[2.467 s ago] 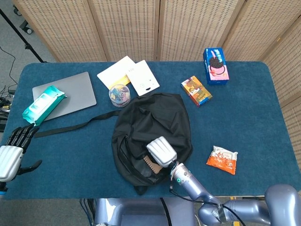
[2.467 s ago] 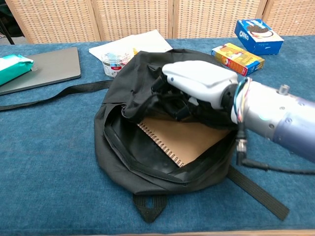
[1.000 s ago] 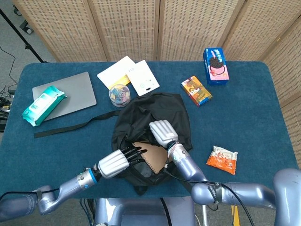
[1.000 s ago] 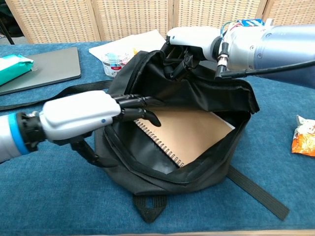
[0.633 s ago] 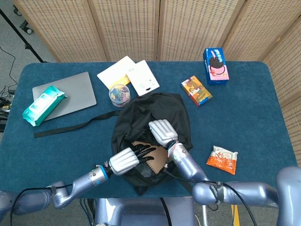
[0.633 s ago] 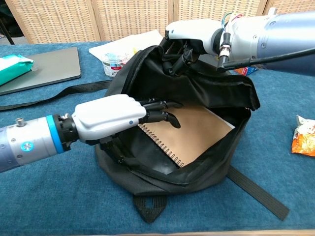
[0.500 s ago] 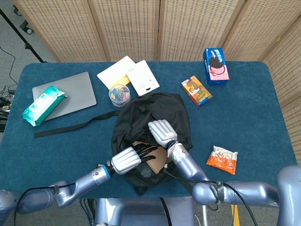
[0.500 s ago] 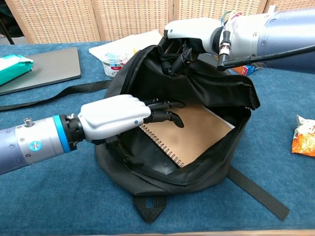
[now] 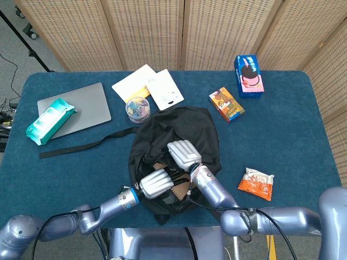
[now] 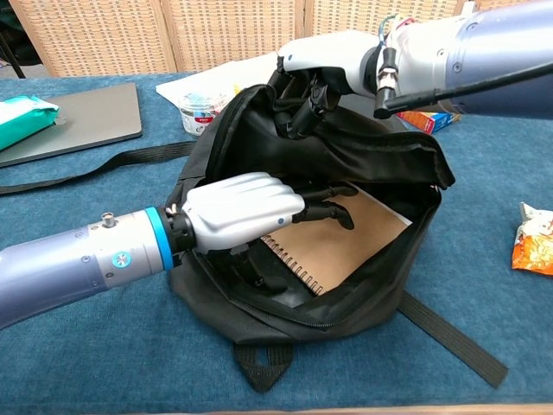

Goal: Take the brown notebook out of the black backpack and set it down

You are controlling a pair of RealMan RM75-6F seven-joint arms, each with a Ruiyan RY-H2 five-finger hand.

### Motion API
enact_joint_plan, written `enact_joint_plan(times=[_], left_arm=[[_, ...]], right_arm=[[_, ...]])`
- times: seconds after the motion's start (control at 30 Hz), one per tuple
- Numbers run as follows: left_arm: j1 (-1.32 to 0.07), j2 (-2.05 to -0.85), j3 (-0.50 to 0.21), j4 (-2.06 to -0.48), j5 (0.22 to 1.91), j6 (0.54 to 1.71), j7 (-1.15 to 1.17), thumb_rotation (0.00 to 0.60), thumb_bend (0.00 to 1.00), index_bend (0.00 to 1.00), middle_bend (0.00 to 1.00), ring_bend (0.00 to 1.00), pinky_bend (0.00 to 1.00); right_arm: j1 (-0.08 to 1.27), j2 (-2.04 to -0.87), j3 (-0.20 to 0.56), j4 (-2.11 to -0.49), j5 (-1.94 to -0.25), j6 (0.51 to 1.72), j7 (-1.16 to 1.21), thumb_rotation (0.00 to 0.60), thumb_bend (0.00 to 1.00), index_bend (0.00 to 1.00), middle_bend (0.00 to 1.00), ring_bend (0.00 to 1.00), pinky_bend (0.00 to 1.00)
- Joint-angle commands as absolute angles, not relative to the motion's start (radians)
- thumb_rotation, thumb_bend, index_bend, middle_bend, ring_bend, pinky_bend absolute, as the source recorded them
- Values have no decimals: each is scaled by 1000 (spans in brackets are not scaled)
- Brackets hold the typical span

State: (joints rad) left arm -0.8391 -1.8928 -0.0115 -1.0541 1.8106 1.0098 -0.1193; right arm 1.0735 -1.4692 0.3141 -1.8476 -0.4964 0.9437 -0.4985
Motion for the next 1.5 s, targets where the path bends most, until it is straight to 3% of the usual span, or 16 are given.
enact_joint_plan(times=[0.03, 0.7, 0.93, 1.5], left_arm=[[-848, -1913, -11, -1030, 1799, 1005, -115, 600, 234, 209, 0, 62, 172], [-905, -1992, -8, -936, 1749, 982, -64, 600, 259, 209, 0, 63, 173], [-906, -2001, 3, -931, 1737, 981, -44, 600, 551, 209, 0, 62, 172], [-913, -1999, -10, -930, 1701, 994, -27, 600, 695, 209, 0, 63, 173]], right_arm=[[1081, -1462, 313, -1850, -489, 949, -498, 600, 717, 676, 662, 711, 707], [1106, -1423, 294, -1870, -468, 972, -476, 600, 724, 676, 662, 712, 707], [1105, -1410, 288, -1875, -475, 974, -462, 600, 724, 676, 662, 712, 707], [1110, -1394, 280, -1882, -481, 976, -442, 600, 724, 676, 663, 712, 707]])
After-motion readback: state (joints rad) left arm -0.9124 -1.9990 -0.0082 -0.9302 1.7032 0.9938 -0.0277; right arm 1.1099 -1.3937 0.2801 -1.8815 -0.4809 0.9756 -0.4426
